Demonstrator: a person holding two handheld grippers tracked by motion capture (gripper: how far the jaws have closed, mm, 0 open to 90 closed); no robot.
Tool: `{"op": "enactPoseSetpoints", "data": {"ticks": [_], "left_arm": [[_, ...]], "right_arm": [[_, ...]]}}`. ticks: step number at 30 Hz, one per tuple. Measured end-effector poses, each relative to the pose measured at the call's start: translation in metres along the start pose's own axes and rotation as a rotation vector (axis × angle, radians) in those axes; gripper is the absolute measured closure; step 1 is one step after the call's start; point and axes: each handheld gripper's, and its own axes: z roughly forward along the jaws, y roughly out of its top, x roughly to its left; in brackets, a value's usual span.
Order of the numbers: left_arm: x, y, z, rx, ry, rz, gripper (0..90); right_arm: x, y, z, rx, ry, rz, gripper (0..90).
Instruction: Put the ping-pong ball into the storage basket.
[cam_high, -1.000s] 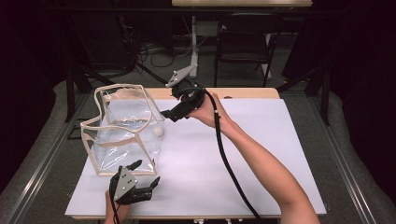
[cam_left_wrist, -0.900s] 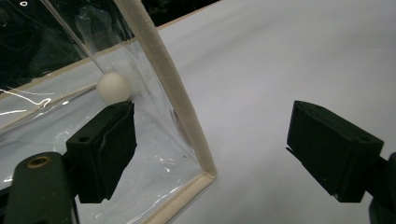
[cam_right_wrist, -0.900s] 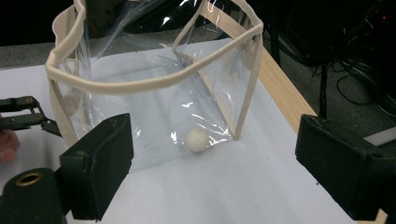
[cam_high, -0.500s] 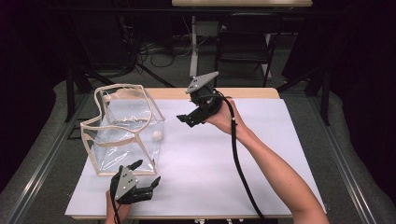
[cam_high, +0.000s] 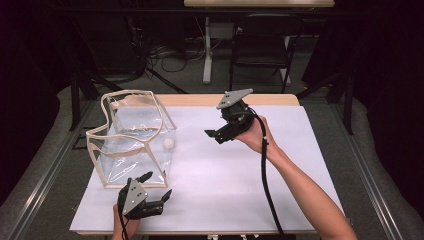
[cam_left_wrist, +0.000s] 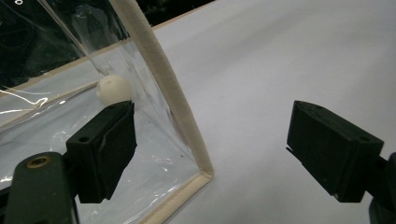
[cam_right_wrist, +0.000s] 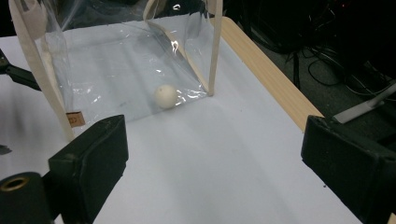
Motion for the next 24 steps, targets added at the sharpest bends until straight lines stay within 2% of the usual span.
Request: {"op": "enactPoseSetpoints", "data": {"ticks": [3, 8, 14, 24], "left_arm": [[0.000, 0.000, 0.000, -0.004, 0.006, -0.017, 16.0], [-0.004, 0.001, -0.002, -0.001, 0.005, 0.010, 16.0], [-0.001, -0.001, -0.004, -0.007, 0.021, -0.011, 16.0], [-0.001, -0.001, -0.004, -0.003, 0.016, -0.010, 16.0]], "right_arm": [[0.003, -0.007, -0.004, 0.006, -0.014, -0.005, 7.0], [0.007, -0.019, -0.012, -0.009, -0.029, 0.004, 6.9], [0.011, -0.032, -0.022, -0.037, -0.046, 0.015, 6.9], [0.013, -0.054, -0.035, -0.058, -0.094, 0.021, 6.9]]}}
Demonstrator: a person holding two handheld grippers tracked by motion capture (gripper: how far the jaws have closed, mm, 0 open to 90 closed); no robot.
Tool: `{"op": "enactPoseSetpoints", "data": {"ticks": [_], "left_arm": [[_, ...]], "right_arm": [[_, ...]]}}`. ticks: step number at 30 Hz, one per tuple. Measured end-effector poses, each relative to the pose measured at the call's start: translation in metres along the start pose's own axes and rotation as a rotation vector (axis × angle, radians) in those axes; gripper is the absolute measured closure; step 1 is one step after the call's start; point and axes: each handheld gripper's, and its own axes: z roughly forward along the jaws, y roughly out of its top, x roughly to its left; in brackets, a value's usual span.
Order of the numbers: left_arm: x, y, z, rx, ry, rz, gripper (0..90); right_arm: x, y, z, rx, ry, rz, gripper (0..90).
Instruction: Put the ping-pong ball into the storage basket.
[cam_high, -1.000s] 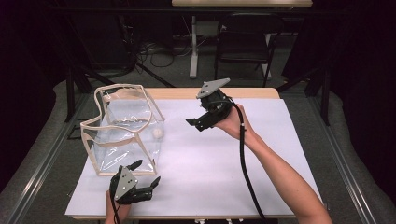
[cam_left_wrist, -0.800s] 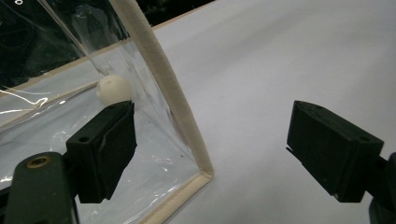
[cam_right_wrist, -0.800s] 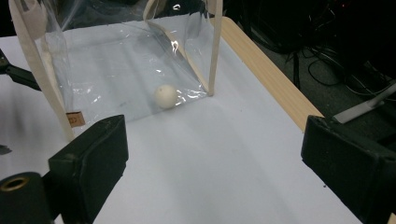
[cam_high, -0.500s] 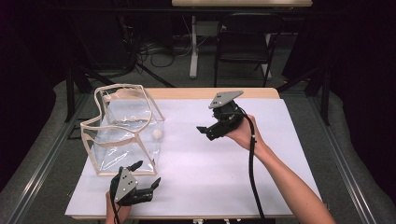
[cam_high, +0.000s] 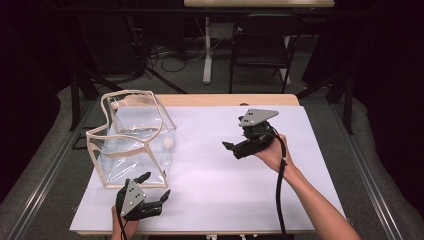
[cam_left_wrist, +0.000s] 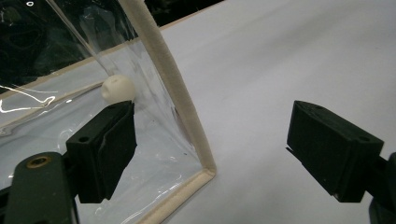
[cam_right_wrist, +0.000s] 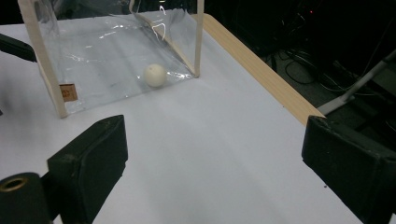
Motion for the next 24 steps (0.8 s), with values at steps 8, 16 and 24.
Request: {"op": "enactPoseSetpoints", "data": {"ticks": [8, 16, 24], "left_arm": [[-0.001, 0.000, 0.001, 0.004, 0.001, 0.006, 16.0], [0.000, 0.000, 0.000, 0.005, 0.001, 0.003, 16.0], [0.000, 0.000, 0.001, 0.009, 0.001, 0.009, 16.0]], "right_arm": [[0.002, -0.020, -0.013, -0.032, -0.029, 0.016, 7.0], [0.002, -0.039, -0.018, -0.041, -0.042, 0.036, 6.7], [0.005, -0.062, -0.024, -0.045, -0.046, 0.060, 6.8]]}}
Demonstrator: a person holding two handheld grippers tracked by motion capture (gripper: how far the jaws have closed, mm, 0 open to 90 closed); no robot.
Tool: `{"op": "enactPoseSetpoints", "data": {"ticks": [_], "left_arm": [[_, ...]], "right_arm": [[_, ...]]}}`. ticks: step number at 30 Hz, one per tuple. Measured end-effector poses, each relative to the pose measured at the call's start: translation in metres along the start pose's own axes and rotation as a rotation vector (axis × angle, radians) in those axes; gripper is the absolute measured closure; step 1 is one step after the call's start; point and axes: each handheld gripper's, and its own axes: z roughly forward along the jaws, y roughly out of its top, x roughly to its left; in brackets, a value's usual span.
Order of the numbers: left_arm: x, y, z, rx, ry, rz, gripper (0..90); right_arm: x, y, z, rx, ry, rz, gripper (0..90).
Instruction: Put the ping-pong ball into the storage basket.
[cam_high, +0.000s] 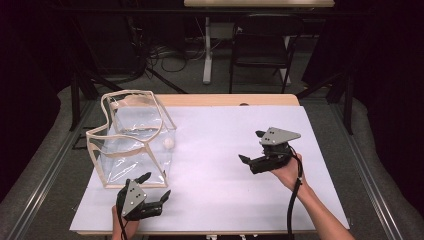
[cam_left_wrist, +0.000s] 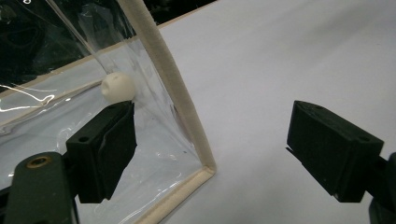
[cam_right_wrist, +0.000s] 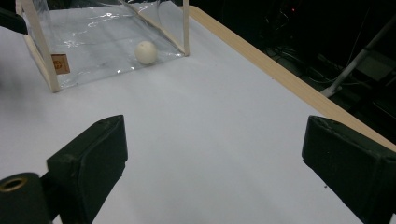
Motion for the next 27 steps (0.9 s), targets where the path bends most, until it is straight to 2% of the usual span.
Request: {"op": "enactPoseSetpoints", "data": {"ticks": [13, 27], "left_arm": [[0.001, 0.000, 0.000, 0.004, 0.000, -0.001, 16.0], [0.000, 0.000, 0.002, 0.013, -0.002, 0.004, 16.0]], "right_arm": [[0.002, -0.025, -0.010, 0.012, -0.002, 0.013, 6.9], [0.012, -0.058, -0.023, 0.016, -0.005, 0.022, 7.2]]}}
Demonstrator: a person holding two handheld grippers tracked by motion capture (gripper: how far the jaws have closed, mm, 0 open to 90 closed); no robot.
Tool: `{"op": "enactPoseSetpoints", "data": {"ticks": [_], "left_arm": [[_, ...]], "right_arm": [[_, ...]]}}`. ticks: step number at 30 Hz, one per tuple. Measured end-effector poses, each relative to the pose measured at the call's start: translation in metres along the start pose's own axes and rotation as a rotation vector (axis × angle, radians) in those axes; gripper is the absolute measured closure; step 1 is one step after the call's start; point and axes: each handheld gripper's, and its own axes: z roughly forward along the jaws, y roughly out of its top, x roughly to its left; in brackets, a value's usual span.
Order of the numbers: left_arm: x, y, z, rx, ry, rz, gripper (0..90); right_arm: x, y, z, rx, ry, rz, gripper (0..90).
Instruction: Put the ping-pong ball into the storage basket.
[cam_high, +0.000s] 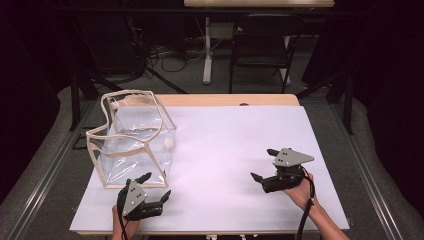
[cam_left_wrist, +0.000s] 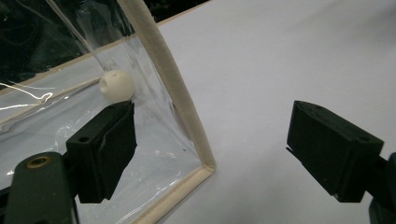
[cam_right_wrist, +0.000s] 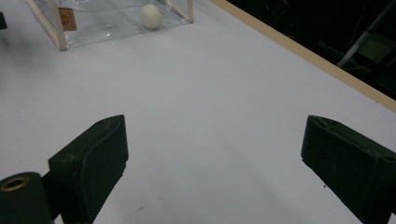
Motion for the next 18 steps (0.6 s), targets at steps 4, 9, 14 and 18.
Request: {"op": "enactPoseSetpoints", "data": {"ticks": [4, 9, 14, 18], "left_arm": [[-0.001, 0.000, 0.001, -0.001, -0.003, -0.001, 16.0], [-0.001, 0.000, 0.001, 0.001, -0.003, -0.002, 16.0], [-0.001, 0.000, 0.001, 0.003, -0.002, 0.000, 16.0], [-0.001, 0.000, 0.002, 0.006, -0.004, 0.005, 16.0]], "right_arm": [[0.003, -0.011, -0.001, 0.007, -0.003, 0.009, 7.3], [0.007, -0.023, -0.004, 0.010, -0.007, 0.017, 7.3], [0.009, -0.038, -0.004, 0.019, -0.023, 0.030, 7.2], [0.010, -0.051, -0.003, 0.035, -0.031, 0.041, 6.9]]}}
